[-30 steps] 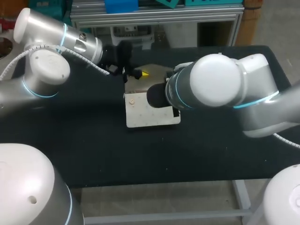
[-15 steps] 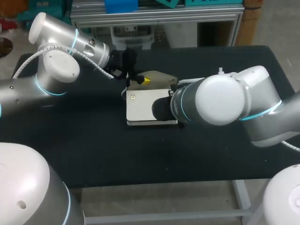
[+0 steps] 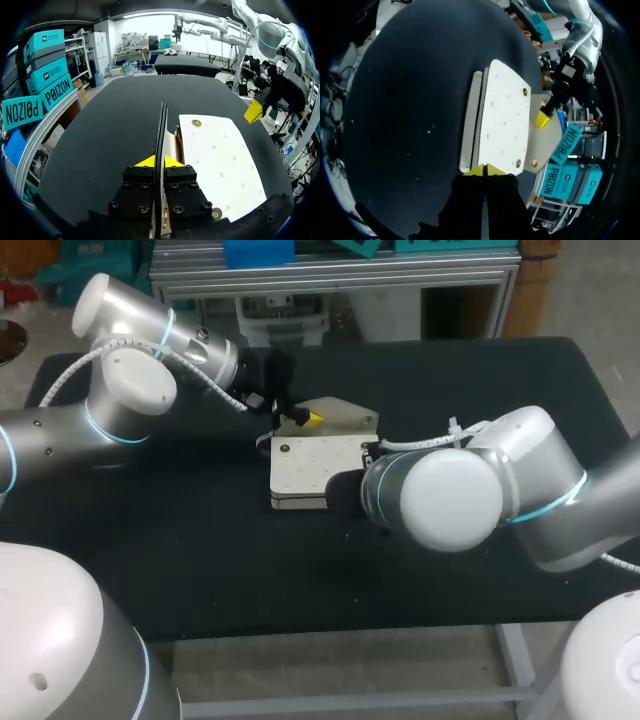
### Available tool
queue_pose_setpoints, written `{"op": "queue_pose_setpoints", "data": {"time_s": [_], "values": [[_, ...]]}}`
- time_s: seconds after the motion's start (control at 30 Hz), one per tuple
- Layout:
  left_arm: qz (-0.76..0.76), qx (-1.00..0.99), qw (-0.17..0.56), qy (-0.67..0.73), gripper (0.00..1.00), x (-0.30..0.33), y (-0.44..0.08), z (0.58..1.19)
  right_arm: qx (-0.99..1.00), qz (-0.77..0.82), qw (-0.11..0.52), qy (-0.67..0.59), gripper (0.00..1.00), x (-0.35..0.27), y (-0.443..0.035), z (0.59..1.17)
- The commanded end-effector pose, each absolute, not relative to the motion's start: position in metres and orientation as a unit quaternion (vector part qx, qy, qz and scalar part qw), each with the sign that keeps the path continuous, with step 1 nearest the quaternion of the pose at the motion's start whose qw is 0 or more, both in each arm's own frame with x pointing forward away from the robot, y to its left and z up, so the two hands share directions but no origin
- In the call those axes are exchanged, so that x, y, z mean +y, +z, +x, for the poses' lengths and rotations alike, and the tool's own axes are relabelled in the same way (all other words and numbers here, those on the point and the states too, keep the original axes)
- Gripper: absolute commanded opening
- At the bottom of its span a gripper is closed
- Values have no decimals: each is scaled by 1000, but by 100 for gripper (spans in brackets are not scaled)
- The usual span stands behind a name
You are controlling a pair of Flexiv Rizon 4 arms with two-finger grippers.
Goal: Pick up the bag, open it, inspect its contents, close it, and place it on the opposite side
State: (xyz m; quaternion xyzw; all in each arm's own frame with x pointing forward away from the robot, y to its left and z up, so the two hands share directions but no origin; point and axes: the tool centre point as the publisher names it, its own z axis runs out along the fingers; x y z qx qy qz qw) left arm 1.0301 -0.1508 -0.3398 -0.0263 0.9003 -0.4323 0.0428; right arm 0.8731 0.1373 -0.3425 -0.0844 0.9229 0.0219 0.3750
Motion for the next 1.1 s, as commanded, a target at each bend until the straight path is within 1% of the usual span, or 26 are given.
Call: {"op": "queue_pose_setpoints", "data": {"time_s": [0.03, 0.23, 0.27, 0.3, 0.33, 0.4, 0.47, 0.53, 0.6, 0.73, 0.87, 1.1], "values": [[-31, 899, 29, -437, 0, -151, -345, 1034, 901, -71, 429, 2, 0, 150, -357, 866], [-41, 902, 6, -430, 0, -152, -354, 1039, 891, -69, 449, -6, 0, 153, -365, 864], [-40, 903, 6, -427, 0, -152, -356, 1039, 889, -70, 453, -7, 1, 153, -366, 865], [-39, 904, 3, -425, 0, -152, -358, 1039, 887, -70, 455, -8, 11, 154, -368, 865], [-39, 905, 0, -424, 0, -153, -359, 1039, 886, -70, 458, -9, 14, 154, -369, 866], [-39, 905, -4, -423, 0, -154, -362, 1040, 882, -67, 465, -13, 15, 154, -369, 868], [-38, 906, -7, -422, 0, -154, -365, 1041, 878, -67, 473, -16, 15, 154, -369, 869], [-36, 906, -13, -421, 0, -155, -367, 1042, 875, -67, 479, -18, 17, 152, -367, 870], [-36, 907, -16, -419, 0, -156, -370, 1042, 872, -65, 485, -18, 22, 149, -366, 871], [-35, 908, -19, -417, 0, -158, -372, 1043, 868, -64, 491, -22, 21, 146, -364, 875], [-38, 909, -22, -415, 0, -158, -373, 1044, 869, -65, 491, -28, 25, 145, -367, 882], [-43, 909, -27, -413, 0, -158, -375, 1044, 870, -63, 488, -24, 25, 145, -372, 888]]}}
